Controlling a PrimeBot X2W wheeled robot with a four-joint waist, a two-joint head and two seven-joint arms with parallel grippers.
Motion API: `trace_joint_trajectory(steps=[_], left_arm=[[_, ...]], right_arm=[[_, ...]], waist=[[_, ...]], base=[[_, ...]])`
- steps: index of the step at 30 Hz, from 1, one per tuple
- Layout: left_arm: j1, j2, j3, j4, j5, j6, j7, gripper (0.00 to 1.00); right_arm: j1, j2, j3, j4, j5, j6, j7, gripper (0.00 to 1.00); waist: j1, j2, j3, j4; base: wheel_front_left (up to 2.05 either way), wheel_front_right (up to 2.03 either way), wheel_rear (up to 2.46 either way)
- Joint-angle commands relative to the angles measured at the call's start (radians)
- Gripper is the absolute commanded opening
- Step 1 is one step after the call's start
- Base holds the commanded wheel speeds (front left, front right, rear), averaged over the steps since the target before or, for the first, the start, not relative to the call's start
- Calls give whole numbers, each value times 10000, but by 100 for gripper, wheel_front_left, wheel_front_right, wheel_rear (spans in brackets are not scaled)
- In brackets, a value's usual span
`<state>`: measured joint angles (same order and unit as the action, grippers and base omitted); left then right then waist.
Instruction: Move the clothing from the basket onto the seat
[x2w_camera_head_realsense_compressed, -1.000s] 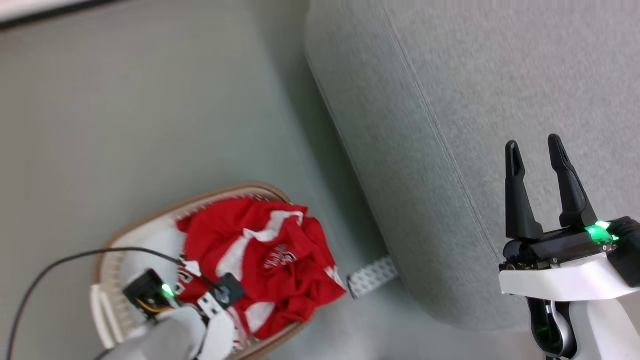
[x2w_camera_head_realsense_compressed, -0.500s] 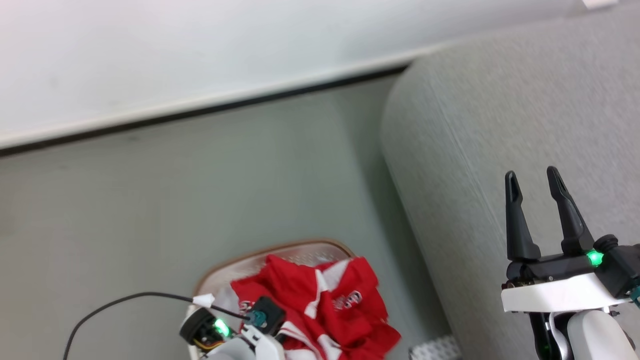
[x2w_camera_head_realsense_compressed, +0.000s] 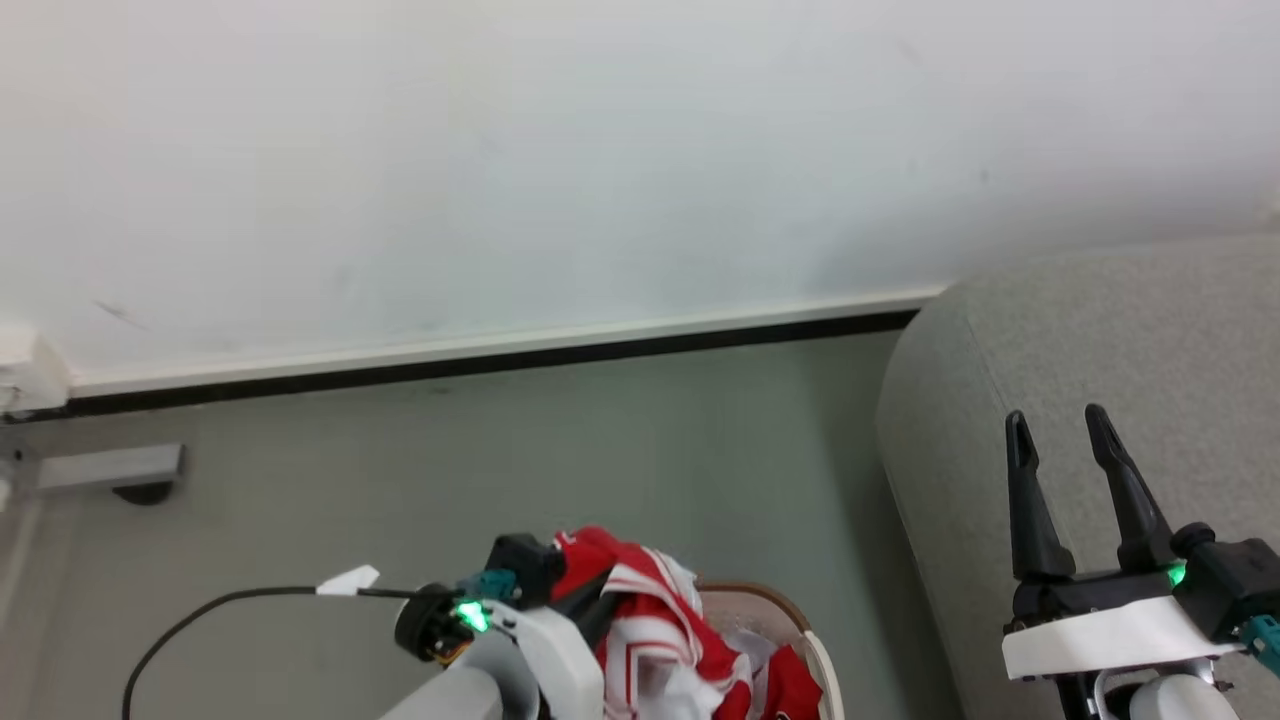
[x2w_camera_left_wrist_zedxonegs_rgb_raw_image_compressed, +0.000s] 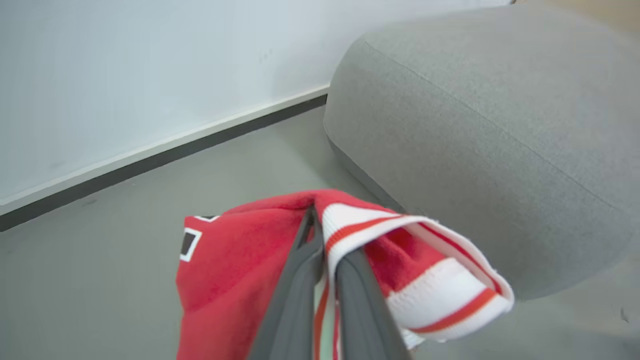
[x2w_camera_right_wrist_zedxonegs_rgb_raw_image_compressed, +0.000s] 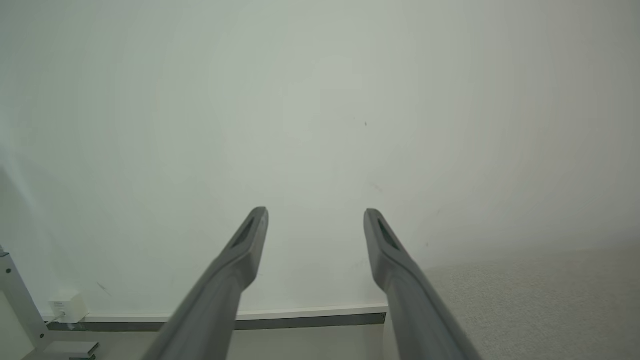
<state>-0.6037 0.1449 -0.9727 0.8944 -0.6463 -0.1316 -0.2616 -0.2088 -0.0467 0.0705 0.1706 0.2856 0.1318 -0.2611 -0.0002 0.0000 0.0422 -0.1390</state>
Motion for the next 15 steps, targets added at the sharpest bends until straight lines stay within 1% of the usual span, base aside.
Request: trace_joint_trajectory(steps=[1, 9, 11, 12, 15], left_arm=[[158, 117, 244, -406, -209, 12, -32, 0], [-11, 627, 1432, -2909, -693, 416, -35, 0], [-67, 771, 1660, -3531, -870, 520, -35, 0], [-67, 771, 1660, -3531, -870, 520, -35, 0], [-215, 952, 1986, -4442, -993, 701, -19, 0]], right_arm=[[181, -30, 2, 47, -4, -21, -26, 100], [427, -31, 247, 79, 114, -21, -26, 100], [467, -30, 354, 60, 123, -21, -26, 100], [467, -30, 354, 60, 123, -21, -26, 100], [496, -30, 530, 27, 170, -21, -26, 100]], waist=[[2, 0, -355, 282], [2, 0, -596, 446], [2, 0, -632, 454], [2, 0, -632, 454], [2, 0, -644, 459]], base=[[0, 0, 0], [0, 0, 0], [0, 0, 0], [0, 0, 0], [0, 0, 0]])
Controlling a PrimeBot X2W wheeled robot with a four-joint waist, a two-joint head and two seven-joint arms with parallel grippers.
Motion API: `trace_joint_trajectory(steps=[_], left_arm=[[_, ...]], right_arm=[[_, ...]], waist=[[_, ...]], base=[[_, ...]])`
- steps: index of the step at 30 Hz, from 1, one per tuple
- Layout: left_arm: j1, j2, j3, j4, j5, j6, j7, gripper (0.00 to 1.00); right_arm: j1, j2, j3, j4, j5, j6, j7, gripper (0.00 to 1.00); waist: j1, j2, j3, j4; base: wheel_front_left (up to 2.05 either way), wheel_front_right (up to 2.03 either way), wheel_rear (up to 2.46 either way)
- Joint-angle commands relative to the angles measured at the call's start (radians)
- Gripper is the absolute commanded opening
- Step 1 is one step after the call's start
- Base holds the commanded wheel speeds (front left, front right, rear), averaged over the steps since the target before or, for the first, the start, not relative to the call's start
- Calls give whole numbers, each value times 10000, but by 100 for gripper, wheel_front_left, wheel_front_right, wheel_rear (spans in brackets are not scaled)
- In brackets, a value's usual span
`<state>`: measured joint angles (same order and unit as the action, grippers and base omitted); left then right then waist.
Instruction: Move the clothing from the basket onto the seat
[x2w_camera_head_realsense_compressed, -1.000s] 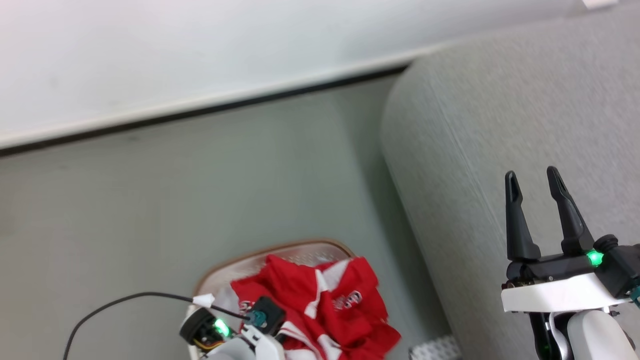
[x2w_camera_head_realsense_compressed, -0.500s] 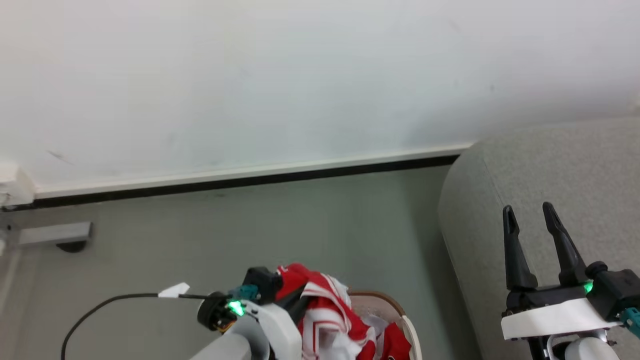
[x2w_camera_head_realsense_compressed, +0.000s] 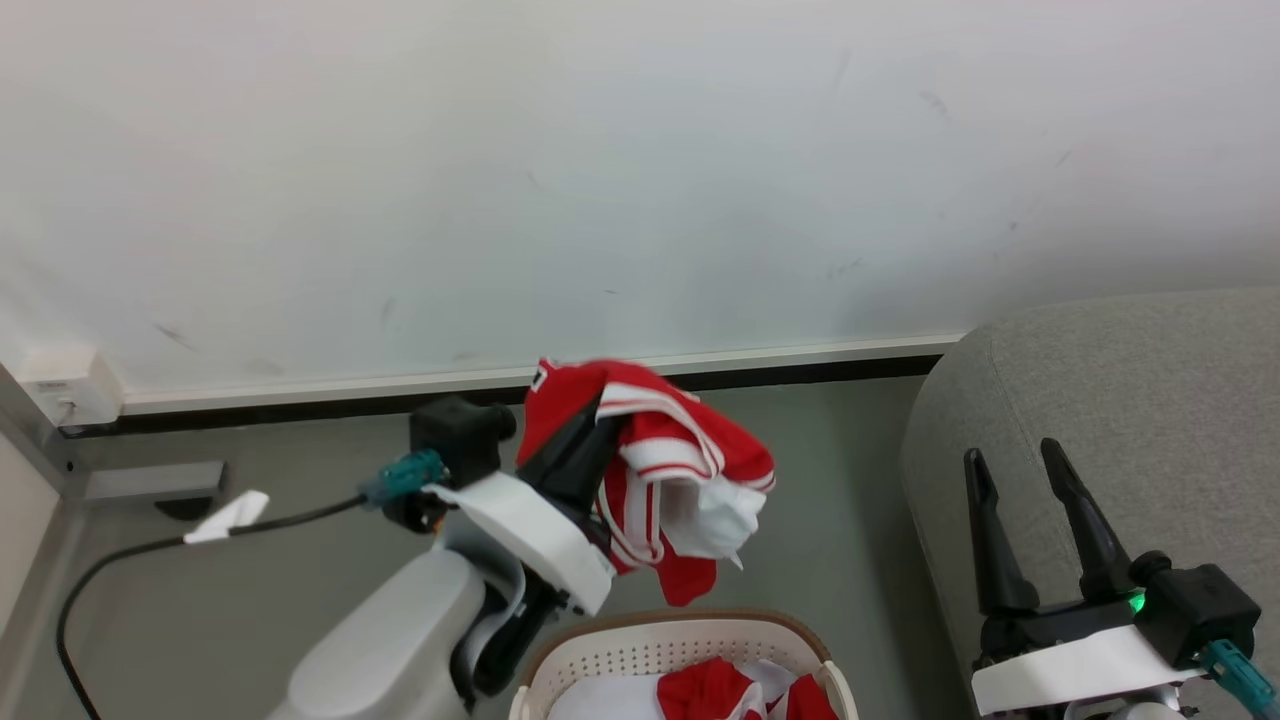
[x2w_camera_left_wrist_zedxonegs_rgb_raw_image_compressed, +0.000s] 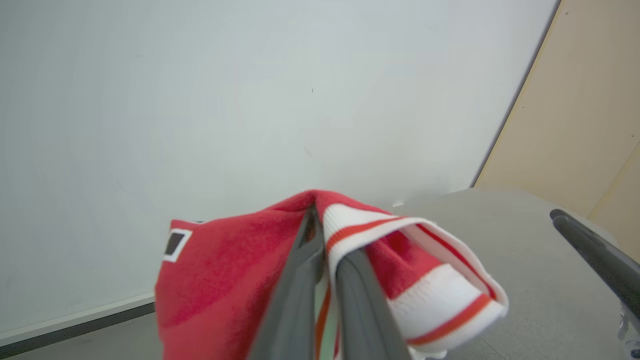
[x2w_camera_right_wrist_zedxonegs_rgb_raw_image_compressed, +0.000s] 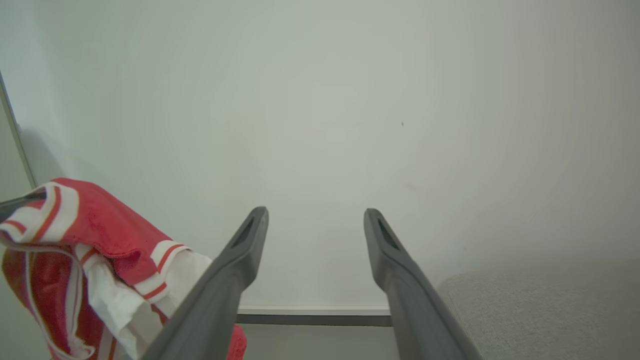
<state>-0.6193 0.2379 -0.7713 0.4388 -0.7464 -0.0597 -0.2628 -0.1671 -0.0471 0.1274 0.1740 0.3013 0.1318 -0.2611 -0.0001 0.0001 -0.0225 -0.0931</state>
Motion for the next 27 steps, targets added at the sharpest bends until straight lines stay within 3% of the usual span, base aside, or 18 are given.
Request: trace_joint_trajectory(steps=[1, 13, 27], left_arm=[[-104, 68, 88, -178, -61, 39, 5, 0], [-234, 617, 772, -2367, -480, 670, 388, 0], [114, 461, 684, -2422, -620, 660, 315, 0]], right_arm=[[84, -26, 41, -4, 31, -21, -26, 100], [42, -26, 1161, -45, -235, -21, -26, 100], [-322, -47, 2864, 606, -792, -21, -26, 100]], waist=[[1, -1, 4, 2], [1, -1, 152, 28], [1, -1, 112, 312]], base=[[0, 0, 0], [0, 0, 0], [0, 0, 0]])
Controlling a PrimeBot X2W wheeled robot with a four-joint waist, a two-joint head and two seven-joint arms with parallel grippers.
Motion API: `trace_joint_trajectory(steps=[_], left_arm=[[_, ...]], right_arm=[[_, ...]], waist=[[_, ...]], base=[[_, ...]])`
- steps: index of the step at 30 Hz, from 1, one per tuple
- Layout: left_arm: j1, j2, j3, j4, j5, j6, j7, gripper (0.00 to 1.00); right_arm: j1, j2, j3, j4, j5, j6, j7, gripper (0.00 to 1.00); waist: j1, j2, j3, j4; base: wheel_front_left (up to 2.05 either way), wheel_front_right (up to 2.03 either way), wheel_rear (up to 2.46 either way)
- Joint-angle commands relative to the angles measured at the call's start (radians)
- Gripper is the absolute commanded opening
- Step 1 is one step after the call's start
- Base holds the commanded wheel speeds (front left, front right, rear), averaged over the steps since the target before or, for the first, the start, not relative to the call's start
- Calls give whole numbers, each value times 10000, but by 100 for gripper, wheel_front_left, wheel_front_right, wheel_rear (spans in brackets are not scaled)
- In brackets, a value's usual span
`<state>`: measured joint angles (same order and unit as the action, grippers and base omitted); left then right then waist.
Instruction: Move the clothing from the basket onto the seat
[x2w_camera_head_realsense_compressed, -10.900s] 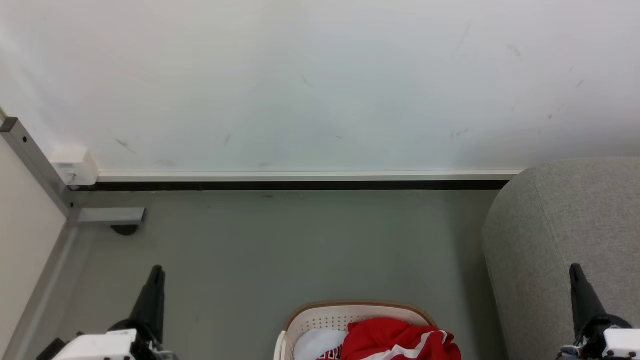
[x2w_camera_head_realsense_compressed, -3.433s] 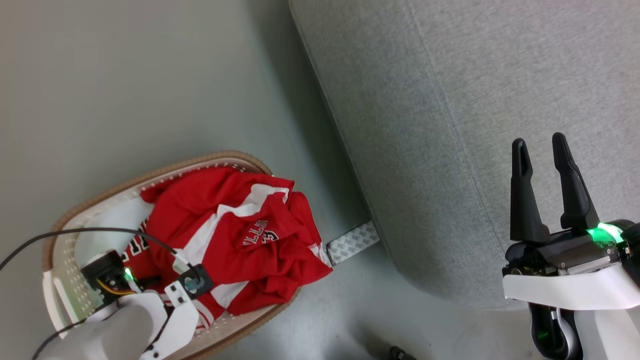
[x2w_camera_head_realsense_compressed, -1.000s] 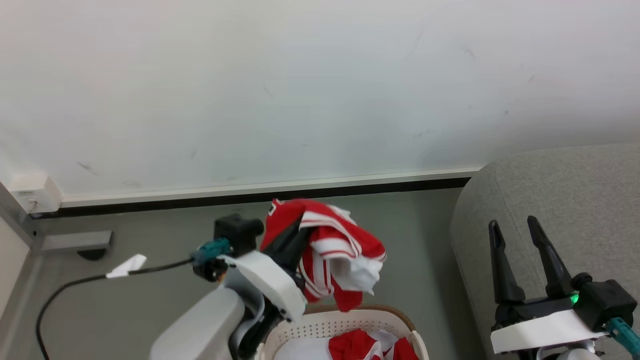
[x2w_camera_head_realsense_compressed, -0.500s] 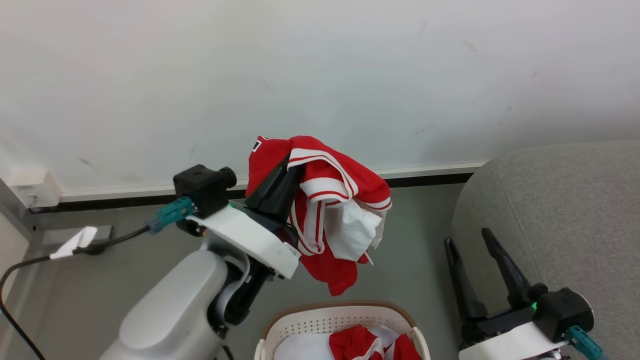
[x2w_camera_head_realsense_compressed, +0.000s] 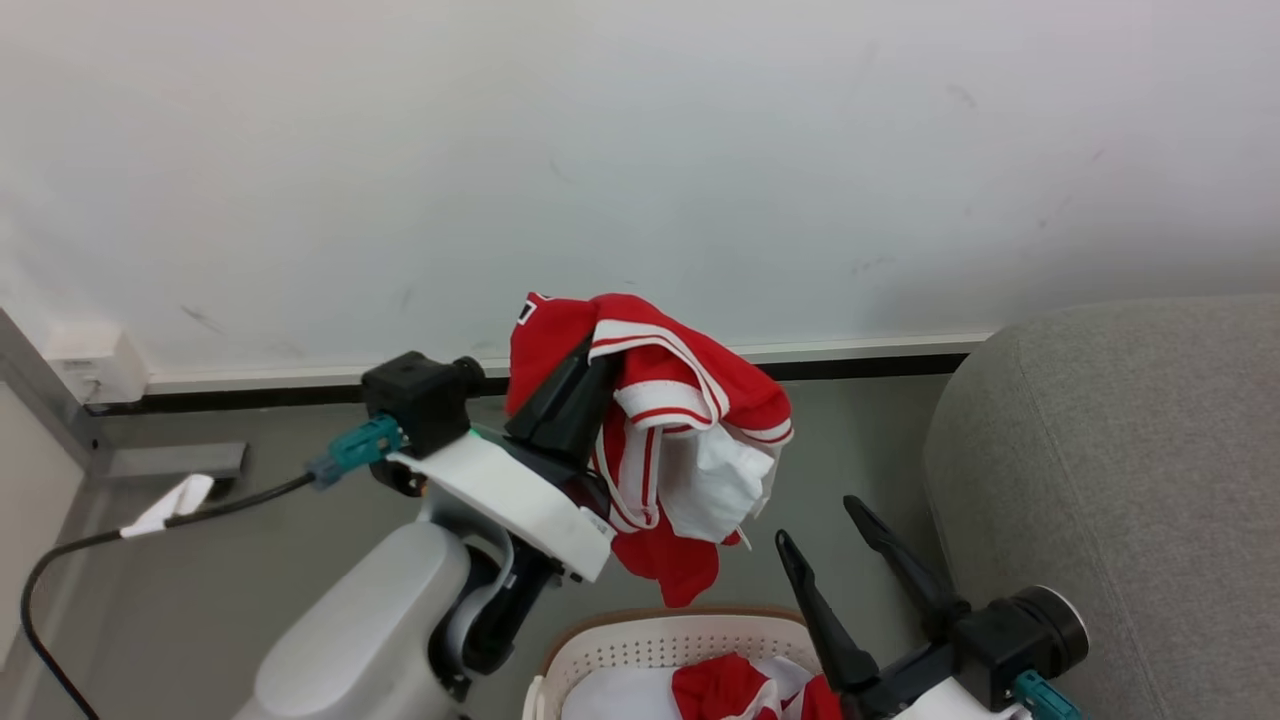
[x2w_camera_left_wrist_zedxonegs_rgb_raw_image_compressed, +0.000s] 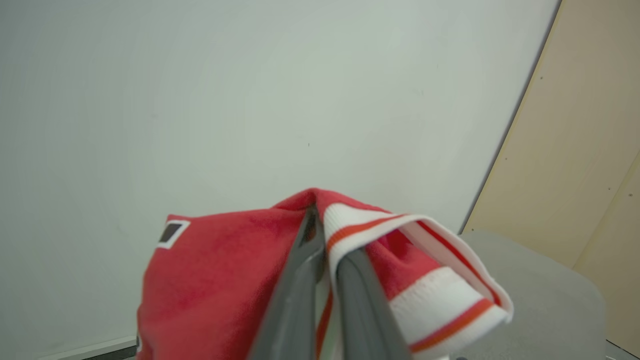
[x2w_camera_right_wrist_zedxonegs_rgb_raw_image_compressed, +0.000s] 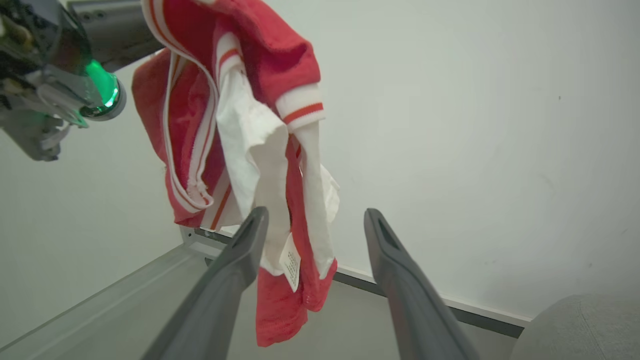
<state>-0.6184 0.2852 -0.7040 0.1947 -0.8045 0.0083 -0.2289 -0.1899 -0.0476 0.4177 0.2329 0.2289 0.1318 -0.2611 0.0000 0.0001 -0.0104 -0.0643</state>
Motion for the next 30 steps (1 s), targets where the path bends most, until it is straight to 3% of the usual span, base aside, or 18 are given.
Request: trace_joint_trajectory(steps=[1, 13, 26, 27, 29, 30], left_arm=[[114, -36, -26, 44, -45, -42, -7, 0], [179, -672, -819, 133, -12, -368, 224, 0], [308, -1188, -1579, 310, -30, -657, 476, 0], [313, -1190, -1585, 324, -41, -652, 478, 0], [323, -1176, -1595, 343, -56, -641, 478, 0], [330, -1150, -1593, 356, -62, -642, 469, 0]], right_arm=[[-164, -51, 14, 127, -150, -21, -26, 100], [-1503, -188, 625, 2393, -549, -21, -26, 100], [-2200, -99, 930, 3626, -176, -21, -26, 98], [-2202, -89, 954, 3690, -152, -21, -26, 57], [-2215, -71, 998, 3744, -103, -21, -26, 0], [-2211, -65, 1023, 3740, -55, -21, -26, 0]], waist=[[0, -1, -14, 71], [0, -1, -61, 1053], [0, -1, -230, 2037], [0, -1, -237, 2070], [0, -1, -242, 2119], [0, -1, -242, 2133]], base=[[0, 0, 0], [0, 0, 0], [0, 0, 0], [0, 0, 0], [0, 0, 0], [0, 0, 0]])
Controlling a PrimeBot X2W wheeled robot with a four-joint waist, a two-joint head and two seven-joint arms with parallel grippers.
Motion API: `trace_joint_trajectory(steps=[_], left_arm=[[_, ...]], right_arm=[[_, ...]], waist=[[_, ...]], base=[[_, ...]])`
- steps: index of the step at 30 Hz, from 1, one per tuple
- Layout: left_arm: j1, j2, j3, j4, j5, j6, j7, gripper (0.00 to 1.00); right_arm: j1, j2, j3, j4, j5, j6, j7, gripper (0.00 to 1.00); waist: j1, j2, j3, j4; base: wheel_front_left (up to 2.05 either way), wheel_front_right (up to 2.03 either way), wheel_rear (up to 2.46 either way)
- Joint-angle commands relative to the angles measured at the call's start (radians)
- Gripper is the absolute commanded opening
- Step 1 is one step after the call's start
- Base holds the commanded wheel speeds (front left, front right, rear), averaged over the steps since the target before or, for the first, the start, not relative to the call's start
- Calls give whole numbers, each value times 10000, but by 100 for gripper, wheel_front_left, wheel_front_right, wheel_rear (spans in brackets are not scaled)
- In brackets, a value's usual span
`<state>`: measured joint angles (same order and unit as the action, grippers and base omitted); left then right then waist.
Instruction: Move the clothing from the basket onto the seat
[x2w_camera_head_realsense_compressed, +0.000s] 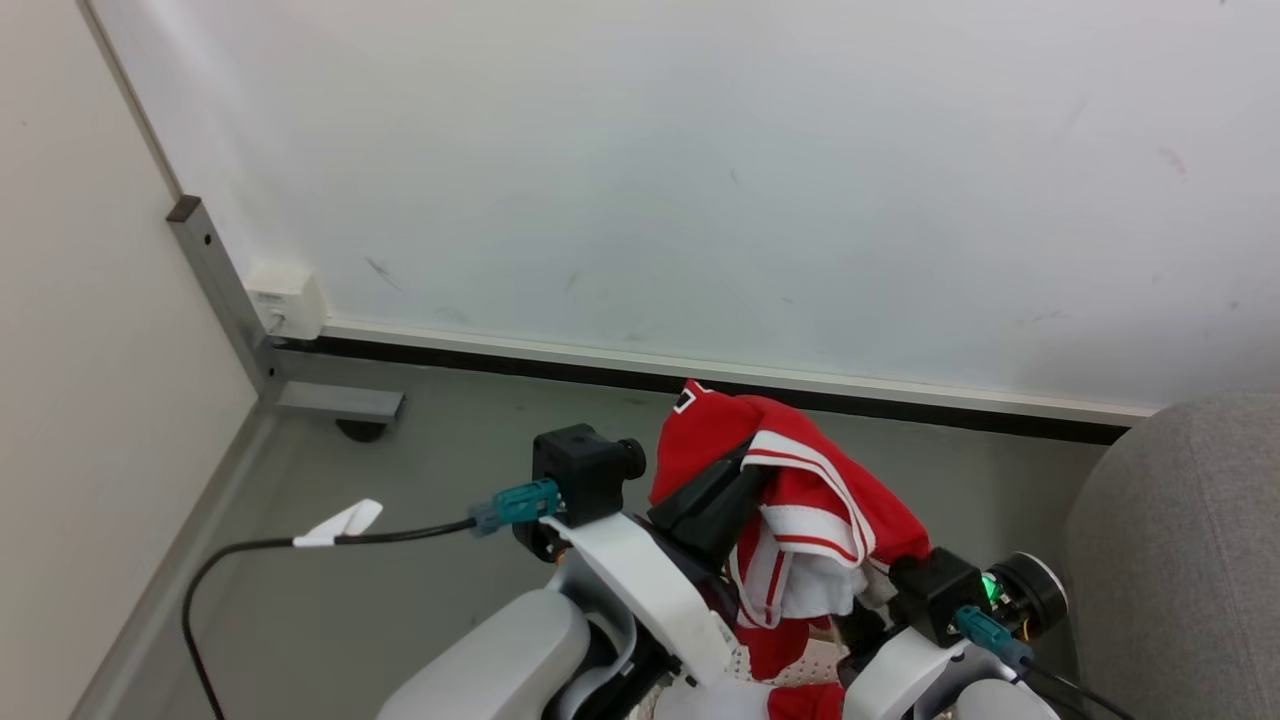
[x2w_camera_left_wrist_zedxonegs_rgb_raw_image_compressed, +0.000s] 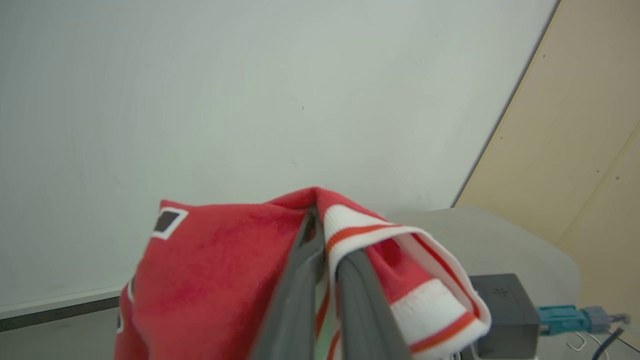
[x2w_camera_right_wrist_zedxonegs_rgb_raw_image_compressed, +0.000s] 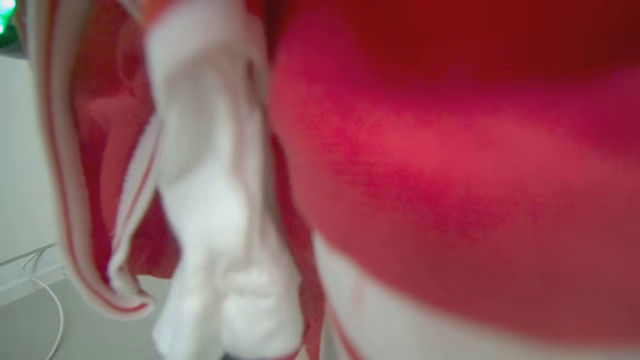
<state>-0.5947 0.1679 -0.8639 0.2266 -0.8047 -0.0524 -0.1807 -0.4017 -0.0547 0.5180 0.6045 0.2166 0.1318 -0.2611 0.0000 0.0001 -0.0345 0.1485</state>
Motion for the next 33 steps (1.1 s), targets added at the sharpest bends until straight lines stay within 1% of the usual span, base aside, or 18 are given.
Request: trace_joint_trajectory(steps=[1, 13, 17, 23, 24, 25, 26, 29, 33], left_arm=[[101, 48, 17, 50, -65, -26, -25, 0], [131, 181, 110, 106, -124, 97, -114, 0], [174, 213, 88, 143, -132, 103, -112, 0], [206, 197, -13, 175, -65, 134, -117, 0], [212, 191, -57, 166, -49, 119, -96, 37], [205, 194, -117, 140, -6, 60, -74, 96], [207, 208, -141, 125, 54, 68, -85, 100], [312, 217, -332, 119, 155, 46, -68, 100], [449, 219, -518, 99, 268, 3, -125, 100]], right_arm=[[-91, 13, 33, 2, 97, -21, -26, 0], [-88, 47, -43, -247, 325, -21, -27, 0], [10, 49, -227, -440, 518, -21, -27, 0], [395, 54, -851, -1018, 1020, -21, -27, 0], [453, 53, -946, -1140, 1149, -21, -27, 0], [516, 53, -1058, -1260, 1287, -21, -27, 0], [581, 51, -1225, -1381, 1428, -21, -27, 0], [718, 48, -1681, -1678, 1840, -21, -27, 0], [757, 49, -2246, -1990, 2239, -21, -27, 0]], waist=[[0, -1, 2, 10], [0, -1, 83, -205], [0, -1, 90, -267], [0, -1, 123, -395], [0, -1, 140, -440], [0, -1, 159, -492], [0, -1, 178, -550], [0, -1, 232, -790], [0, -1, 295, -1287]], base=[[0, 0, 0], [0, 0, 0], [0, 0, 0], [0, 0, 0], [0, 0, 0], [0, 0, 0], [0, 0, 0], [0, 0, 0], [0, 0, 0]])
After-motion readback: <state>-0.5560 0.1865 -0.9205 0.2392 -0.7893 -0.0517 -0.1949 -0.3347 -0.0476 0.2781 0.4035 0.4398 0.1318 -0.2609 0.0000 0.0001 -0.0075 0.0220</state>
